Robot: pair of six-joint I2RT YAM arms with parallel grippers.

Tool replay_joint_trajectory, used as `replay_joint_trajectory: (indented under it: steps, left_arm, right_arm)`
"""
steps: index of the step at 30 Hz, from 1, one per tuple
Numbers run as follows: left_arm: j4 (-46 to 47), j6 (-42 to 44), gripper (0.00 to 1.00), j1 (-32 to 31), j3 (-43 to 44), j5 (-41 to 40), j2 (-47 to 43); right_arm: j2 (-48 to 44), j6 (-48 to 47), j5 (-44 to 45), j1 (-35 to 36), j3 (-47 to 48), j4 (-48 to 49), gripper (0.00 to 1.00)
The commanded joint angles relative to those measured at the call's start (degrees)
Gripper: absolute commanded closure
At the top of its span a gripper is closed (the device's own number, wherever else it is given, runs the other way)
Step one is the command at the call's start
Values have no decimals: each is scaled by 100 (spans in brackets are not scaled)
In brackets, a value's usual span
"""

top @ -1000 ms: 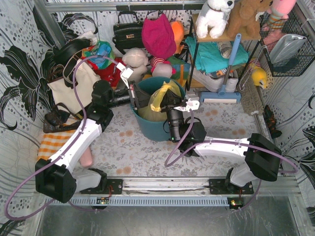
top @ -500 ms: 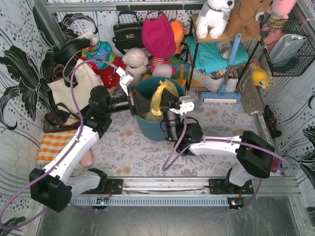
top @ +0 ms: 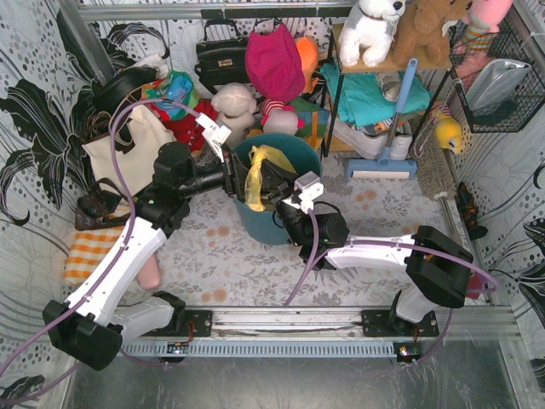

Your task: Tie the trash bag

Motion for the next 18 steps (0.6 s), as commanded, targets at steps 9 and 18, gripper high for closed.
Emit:
replay_joint_trajectory:
  steps: [9, 18]
  left_arm:
    - [-976, 394, 52, -13, 587, -2565, -1064]
    - [30, -1273, 43, -11, 491, -2858, -1201]
  right_arm:
    - [-103, 126, -554, 20, -11, 605, 100]
    - [-41, 168, -595, 25, 29, 614, 100]
